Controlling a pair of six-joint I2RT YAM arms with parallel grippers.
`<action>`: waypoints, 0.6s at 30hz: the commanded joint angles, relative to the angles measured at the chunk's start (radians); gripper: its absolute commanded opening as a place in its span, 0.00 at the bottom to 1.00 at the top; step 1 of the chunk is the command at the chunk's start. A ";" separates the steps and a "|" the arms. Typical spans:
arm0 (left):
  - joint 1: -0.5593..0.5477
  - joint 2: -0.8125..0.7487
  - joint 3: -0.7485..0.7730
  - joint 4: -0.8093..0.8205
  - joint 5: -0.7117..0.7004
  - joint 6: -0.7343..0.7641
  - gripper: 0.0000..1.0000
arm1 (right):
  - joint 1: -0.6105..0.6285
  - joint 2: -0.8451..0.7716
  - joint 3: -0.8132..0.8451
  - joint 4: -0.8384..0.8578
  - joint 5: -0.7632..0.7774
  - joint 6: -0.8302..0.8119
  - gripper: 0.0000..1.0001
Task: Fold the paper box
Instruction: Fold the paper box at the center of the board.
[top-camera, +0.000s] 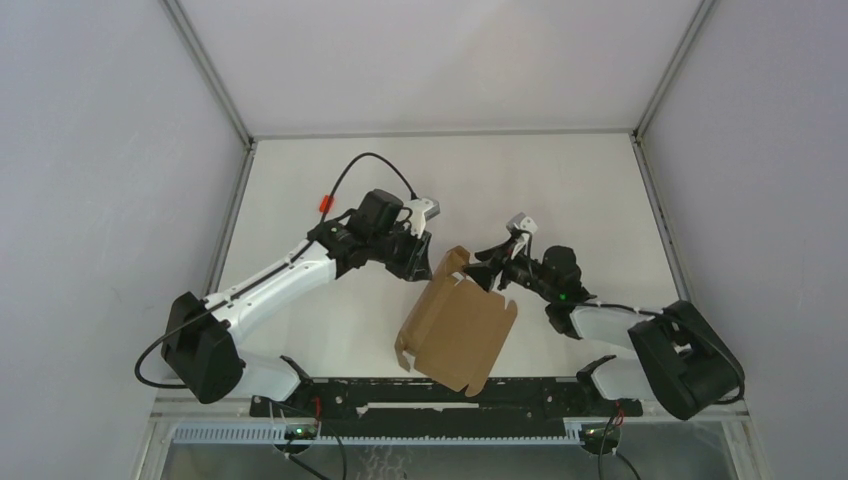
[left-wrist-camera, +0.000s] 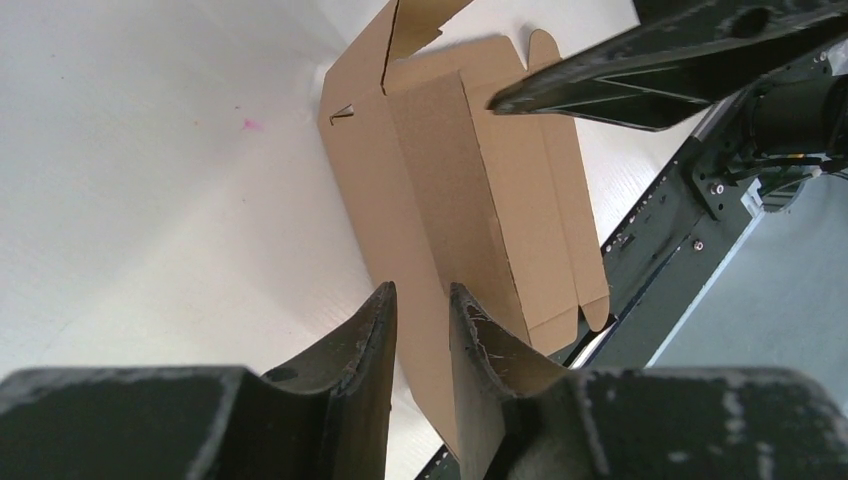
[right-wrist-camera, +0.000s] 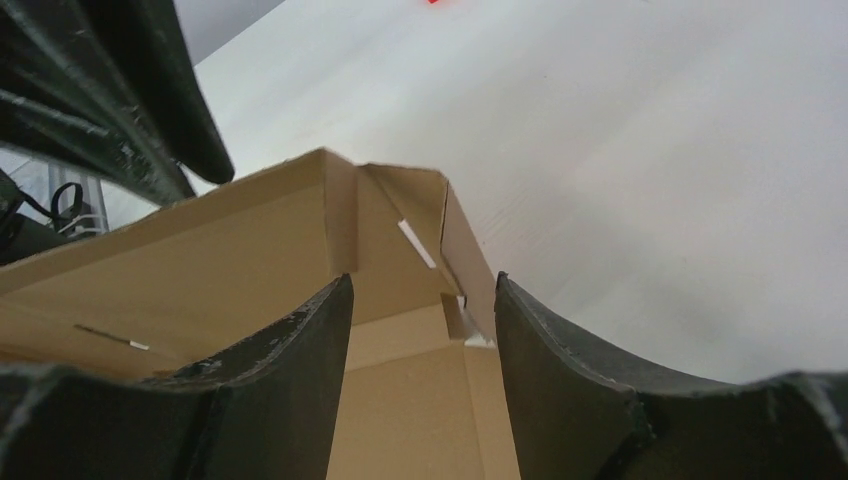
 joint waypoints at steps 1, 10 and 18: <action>-0.005 -0.003 0.012 -0.003 -0.007 -0.004 0.31 | -0.035 -0.107 -0.055 -0.002 -0.020 0.043 0.63; -0.005 -0.028 0.022 -0.017 -0.006 -0.013 0.40 | -0.063 -0.132 0.005 -0.149 -0.043 0.076 0.56; -0.005 -0.074 0.003 -0.030 -0.040 -0.018 0.43 | 0.194 -0.277 0.000 -0.416 0.238 0.117 0.54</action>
